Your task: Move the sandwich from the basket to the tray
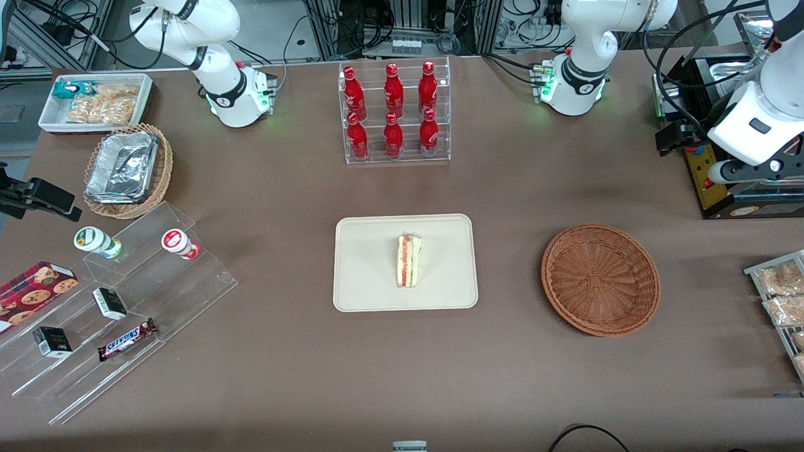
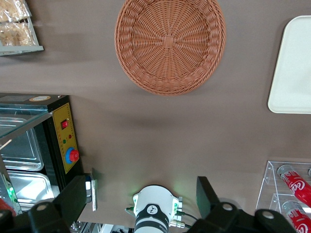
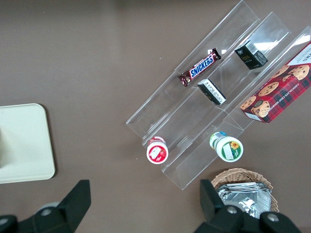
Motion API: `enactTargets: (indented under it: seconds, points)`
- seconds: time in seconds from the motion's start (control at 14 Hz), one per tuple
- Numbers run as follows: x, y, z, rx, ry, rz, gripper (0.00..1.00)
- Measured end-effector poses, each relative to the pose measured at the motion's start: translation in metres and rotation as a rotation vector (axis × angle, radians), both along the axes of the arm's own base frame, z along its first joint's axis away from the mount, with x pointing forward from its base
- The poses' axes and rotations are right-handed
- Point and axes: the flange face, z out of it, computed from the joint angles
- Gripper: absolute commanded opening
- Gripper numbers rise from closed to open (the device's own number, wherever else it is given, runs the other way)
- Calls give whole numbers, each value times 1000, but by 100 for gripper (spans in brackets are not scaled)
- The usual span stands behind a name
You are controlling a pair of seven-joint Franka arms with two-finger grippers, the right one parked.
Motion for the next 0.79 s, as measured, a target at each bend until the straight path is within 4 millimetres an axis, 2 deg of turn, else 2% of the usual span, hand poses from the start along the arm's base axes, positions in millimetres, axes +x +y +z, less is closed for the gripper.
enactTargets:
  seconds: [0.29,0.57,0.79]
  points:
    - [0,1,-1,-6,3,4,100]
    - [3,24,-5,-44,15,44,100]
    - [2,16,-4,-53,16,24,100]
